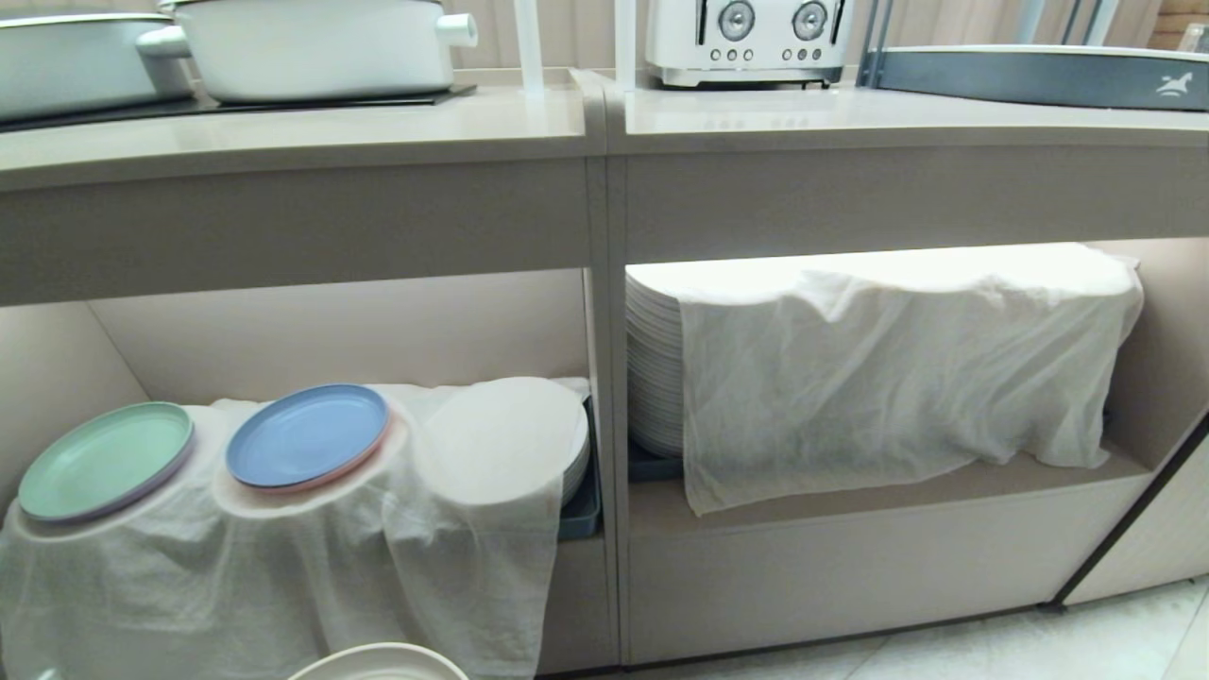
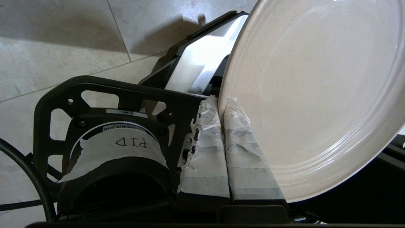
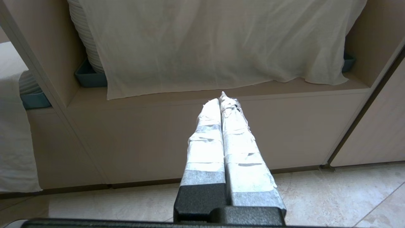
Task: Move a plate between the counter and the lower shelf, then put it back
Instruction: Put the plate in the cupboard
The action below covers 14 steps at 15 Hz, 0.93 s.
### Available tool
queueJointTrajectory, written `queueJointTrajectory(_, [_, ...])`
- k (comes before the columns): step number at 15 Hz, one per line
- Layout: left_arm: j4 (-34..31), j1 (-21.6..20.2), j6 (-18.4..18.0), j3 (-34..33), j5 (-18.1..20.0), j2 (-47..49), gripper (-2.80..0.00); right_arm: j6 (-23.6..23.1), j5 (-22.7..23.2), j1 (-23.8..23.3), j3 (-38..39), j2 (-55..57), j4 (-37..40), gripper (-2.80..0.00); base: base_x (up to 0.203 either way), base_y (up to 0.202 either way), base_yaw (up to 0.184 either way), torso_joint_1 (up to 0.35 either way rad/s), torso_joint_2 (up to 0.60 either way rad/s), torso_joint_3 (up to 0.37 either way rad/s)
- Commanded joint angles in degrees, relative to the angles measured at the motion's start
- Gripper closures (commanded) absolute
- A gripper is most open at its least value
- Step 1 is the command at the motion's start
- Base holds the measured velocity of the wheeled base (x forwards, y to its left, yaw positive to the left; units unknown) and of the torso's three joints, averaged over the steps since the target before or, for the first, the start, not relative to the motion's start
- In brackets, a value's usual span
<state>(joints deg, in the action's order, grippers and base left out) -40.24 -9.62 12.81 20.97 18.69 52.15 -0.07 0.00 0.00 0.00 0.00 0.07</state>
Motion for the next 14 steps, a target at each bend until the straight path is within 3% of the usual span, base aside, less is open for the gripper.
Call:
queueJointTrajectory(1, [0.08, -0.05, 0.02, 0.38, 0.12, 0.23, 0.0, -0.01, 0.0, 0.0, 0.0, 0.0, 0.01, 0.0, 0.0, 0.0, 0.0, 0.0, 0.0, 0.0])
queueJointTrajectory(14, [5.61, -0.05, 0.19, 2.62, 0.3, 6.09, 0.0, -0.01, 0.0, 0.0, 0.0, 0.0, 0.0, 0.0, 0.0, 0.0, 0.0, 0.0, 0.0, 0.0])
